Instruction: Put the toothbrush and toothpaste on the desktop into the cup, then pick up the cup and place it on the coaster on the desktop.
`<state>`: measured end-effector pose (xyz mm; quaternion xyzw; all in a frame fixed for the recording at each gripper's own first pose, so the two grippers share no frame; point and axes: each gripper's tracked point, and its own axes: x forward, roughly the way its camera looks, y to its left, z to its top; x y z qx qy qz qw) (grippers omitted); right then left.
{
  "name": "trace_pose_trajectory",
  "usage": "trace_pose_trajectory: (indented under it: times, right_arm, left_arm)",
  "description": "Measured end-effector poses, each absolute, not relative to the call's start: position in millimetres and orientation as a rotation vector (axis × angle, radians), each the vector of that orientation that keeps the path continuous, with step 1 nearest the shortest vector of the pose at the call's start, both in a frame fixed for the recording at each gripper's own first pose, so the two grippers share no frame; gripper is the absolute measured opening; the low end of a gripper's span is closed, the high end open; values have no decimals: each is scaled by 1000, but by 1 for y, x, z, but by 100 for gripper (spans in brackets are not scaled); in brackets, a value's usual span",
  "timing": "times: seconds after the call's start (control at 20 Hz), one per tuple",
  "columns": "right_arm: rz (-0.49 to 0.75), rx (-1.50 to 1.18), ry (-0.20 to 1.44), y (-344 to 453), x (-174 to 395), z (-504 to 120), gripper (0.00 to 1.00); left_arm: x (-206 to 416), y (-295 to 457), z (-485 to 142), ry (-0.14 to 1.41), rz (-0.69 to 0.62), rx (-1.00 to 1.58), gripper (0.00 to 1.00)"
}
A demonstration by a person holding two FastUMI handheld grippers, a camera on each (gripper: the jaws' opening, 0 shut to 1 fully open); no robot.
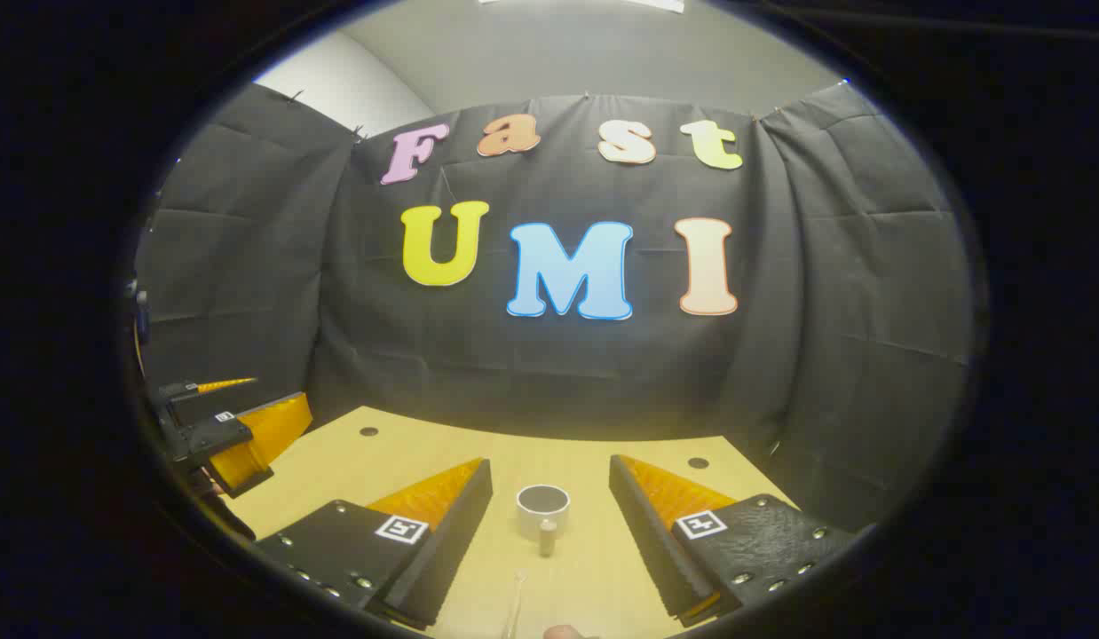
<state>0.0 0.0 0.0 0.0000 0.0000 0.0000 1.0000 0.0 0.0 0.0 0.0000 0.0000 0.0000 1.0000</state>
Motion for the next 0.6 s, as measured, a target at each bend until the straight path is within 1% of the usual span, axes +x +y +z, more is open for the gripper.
trace_pose_trajectory:
  times: [0.45, 0.6]
  right_arm:
    - [-16, -14, 15, -3, 1, -4, 86]
    - [-20, -25, 26, -4, 1, -8, 86]
  left_arm:
    - [3, -4, -2, 4, -31, 32, 96]
    - [4, -4, -4, 10, -36, 29, 95]
